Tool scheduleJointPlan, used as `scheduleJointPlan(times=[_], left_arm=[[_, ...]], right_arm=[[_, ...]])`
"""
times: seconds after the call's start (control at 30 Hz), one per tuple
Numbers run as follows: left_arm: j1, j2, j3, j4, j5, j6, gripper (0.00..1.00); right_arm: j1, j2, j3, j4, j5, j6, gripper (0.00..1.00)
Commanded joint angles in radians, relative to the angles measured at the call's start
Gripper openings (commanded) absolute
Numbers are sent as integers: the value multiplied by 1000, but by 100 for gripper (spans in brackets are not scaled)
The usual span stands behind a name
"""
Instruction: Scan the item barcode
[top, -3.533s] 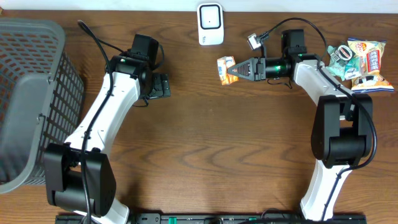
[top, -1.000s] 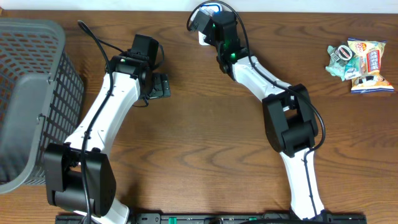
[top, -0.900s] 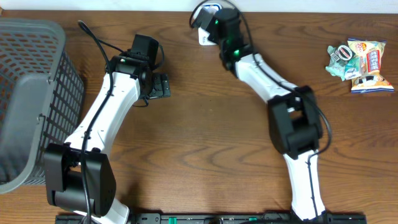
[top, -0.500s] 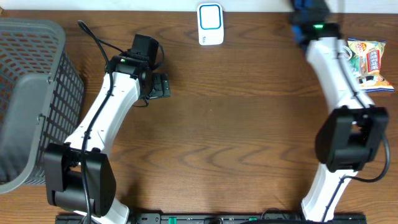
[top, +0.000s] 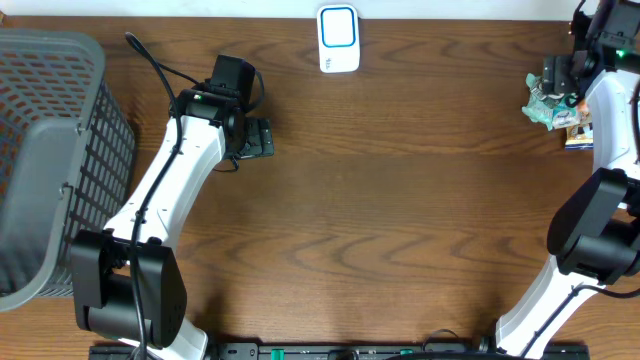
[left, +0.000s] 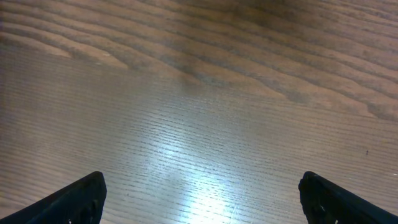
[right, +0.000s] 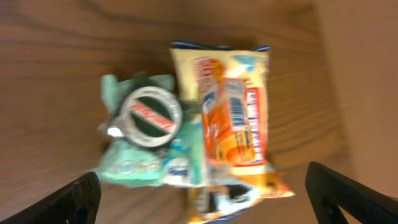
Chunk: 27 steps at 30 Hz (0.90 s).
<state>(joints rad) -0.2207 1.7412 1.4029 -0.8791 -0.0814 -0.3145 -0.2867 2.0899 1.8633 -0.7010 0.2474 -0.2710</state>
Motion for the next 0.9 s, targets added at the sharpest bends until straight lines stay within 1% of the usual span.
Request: scheduleJointPlan(times=[0.0,0.1,0.17,0.27,0.43,0.53,0.67,0.77,0.87], left_arm=[[2,3,6,-2,-9,3,97],[2,3,6,-2,-9,3,98],[2,3,6,-2,-9,3,98],[2,3,6,-2,-9,2,98],[2,3,6,-2,-9,3,98],[2,3,6,-2,-9,2,98],[2,3,6,-2,-9,3,98],[2,3,6,-2,-9,3,98],[2,3,6,-2,-9,3,98]], right_arm=[[11,-12,1,-25,-79,77,99],[18,-37,1,-56,-106,129,99],[21,-63,1,-89,-157,147,99],[22,-114,1,-137,-294,147,99],[27,-216,1,-220,-597,142,99],[27,-263,1,-263,-697,130,99],[36,-324,1,-352,-814,72,99],[60,-356,1,-419,-828,37,99],[86,-400,-14,-467,-818,38,99]])
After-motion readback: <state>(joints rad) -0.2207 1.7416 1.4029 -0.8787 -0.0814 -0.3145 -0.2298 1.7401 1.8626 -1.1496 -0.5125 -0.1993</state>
